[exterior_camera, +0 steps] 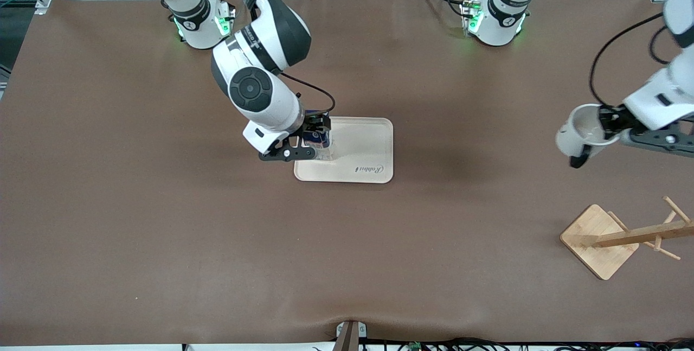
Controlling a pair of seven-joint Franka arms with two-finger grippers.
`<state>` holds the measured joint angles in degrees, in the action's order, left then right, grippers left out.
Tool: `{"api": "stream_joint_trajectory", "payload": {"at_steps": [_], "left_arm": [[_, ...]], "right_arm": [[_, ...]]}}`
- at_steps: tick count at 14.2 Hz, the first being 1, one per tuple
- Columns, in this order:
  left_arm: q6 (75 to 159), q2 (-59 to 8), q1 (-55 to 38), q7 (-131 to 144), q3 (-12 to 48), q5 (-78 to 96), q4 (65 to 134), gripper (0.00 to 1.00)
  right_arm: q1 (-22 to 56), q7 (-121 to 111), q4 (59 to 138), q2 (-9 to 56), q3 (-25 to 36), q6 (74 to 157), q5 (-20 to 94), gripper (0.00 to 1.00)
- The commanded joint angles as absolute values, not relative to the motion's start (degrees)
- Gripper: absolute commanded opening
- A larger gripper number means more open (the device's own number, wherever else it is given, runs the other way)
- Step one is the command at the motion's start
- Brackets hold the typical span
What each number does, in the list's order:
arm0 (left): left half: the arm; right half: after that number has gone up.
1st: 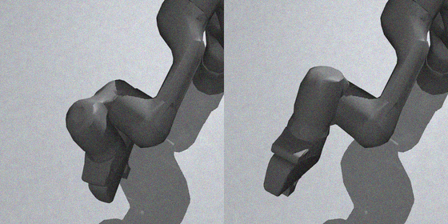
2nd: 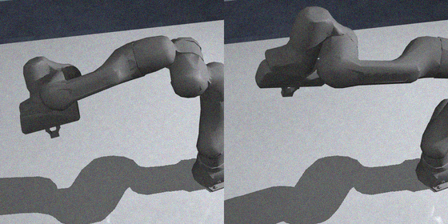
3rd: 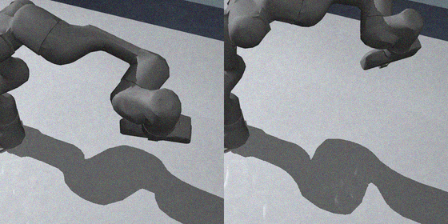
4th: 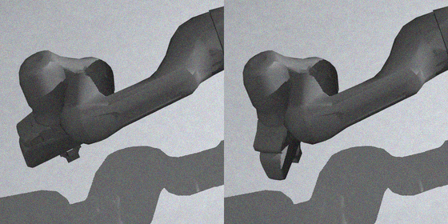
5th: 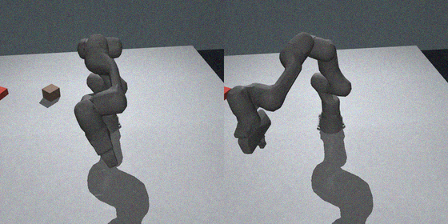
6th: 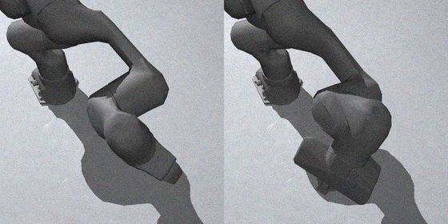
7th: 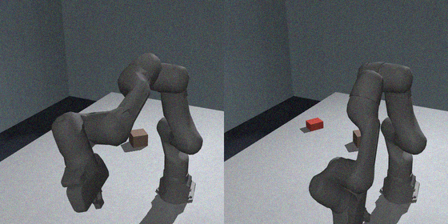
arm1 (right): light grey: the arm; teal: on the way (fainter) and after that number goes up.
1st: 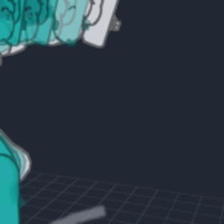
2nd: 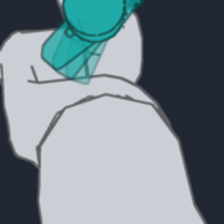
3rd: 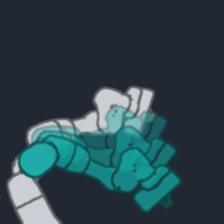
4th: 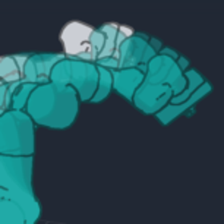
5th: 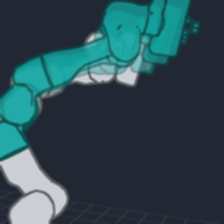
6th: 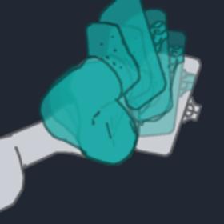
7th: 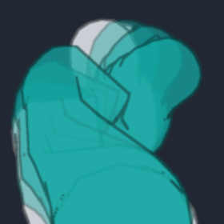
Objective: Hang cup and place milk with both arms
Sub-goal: 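Carry the mug toward the wooden stand while the right gripper grasps milk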
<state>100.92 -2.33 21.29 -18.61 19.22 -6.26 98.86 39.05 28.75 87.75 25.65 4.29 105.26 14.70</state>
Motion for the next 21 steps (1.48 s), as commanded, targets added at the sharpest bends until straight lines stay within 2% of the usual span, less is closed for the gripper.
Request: {"api": "stream_joint_trajectory", "payload": {"at_steps": [1,8,14,15,16,17,19,21], "left_arm": [[99.67,-2.55,26.96,-26.35,19.95,-6.50,96.51,0.00],[99.76,-12.03,30.59,-29.53,19.95,-6.50,85.53,0.00],[100.20,-16.96,30.06,-29.36,20.04,-5.80,81.83,0.00],[100.37,-17.66,29.97,-29.53,20.04,-5.80,81.22,0.00],[100.46,-18.54,30.14,-29.71,20.04,-5.80,80.25,0.00],[100.46,-19.24,30.15,-29.71,20.04,-5.80,79.64,0.00],[101.77,-19.95,30.15,-29.79,20.04,-5.97,79.54,0.00],[102.48,-20.74,30.24,-29.71,20.04,-5.89,79.54,0.00]], "right_arm": [[40.17,29.44,87.63,26.54,4.83,105.73,16.00,1.00],[41.84,31.20,87.89,28.38,4.75,105.56,16.08,1.00],[42.63,31.83,87.98,29.62,4.83,105.65,15.82,1.00],[42.54,31.47,87.89,29.62,4.83,105.64,15.73,0.92],[42.97,32.07,87.80,29.53,4.83,105.73,15.73,0.59],[43.59,32.34,87.80,29.62,4.92,105.82,15.38,0.33],[43.86,32.43,87.63,29.62,4.92,105.82,15.21,0.00],[43.86,32.35,86.67,29.53,4.92,105.21,15.47,0.00]]}}
